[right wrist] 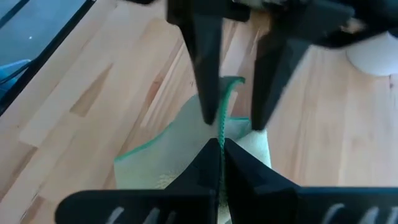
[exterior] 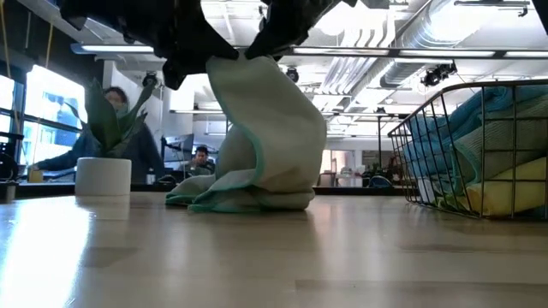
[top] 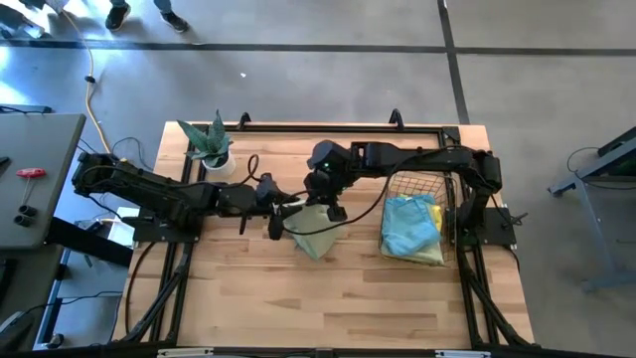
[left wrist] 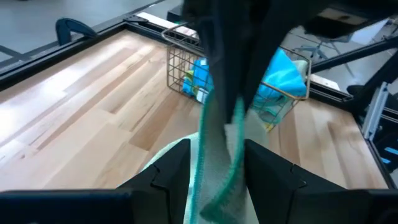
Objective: Fold microfiber towels
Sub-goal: Fold the green microfiber cloth
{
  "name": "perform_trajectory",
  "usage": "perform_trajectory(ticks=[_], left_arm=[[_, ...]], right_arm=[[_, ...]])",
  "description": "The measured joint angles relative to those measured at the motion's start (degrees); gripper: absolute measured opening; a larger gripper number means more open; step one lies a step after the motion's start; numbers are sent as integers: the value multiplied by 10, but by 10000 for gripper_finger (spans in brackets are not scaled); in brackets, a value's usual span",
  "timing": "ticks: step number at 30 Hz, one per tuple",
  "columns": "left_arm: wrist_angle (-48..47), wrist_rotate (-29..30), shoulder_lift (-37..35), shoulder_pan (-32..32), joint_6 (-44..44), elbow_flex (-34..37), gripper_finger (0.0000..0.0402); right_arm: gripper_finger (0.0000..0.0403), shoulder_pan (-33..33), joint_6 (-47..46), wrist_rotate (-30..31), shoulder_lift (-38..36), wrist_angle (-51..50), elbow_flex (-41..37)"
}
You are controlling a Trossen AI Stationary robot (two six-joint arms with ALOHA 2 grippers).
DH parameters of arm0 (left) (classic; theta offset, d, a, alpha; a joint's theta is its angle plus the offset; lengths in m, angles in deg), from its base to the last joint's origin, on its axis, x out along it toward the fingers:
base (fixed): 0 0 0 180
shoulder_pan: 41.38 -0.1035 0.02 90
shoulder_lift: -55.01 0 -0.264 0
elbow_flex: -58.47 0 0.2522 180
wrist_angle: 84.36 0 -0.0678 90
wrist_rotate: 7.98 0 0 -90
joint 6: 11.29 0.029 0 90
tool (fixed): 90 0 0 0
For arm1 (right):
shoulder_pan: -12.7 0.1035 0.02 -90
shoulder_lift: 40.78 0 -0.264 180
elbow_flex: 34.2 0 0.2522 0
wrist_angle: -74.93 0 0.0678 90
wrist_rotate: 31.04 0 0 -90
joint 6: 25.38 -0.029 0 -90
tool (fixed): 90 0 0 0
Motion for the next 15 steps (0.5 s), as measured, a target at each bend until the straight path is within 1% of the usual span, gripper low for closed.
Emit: perform_trajectory(ticks=[5, 7, 11, 13, 15], left_arm=[[2, -13, 0, -12, -2, 0, 133], [6, -43, 0, -16, -15, 0, 133], [10, -119, 0, -19, -45, 0, 133], [10, -134, 0, -18, -58, 0, 133], [10, -136, 0, -18, -78, 0, 133]], right_arm=[[0, 0, 9, 0, 0, -6, 12], [0, 0, 9, 5, 0, -6, 12], [0, 0, 9, 36, 0, -7, 12], [0, 0, 9, 39, 0, -7, 12], [0, 0, 9, 42, 0, -7, 12]])
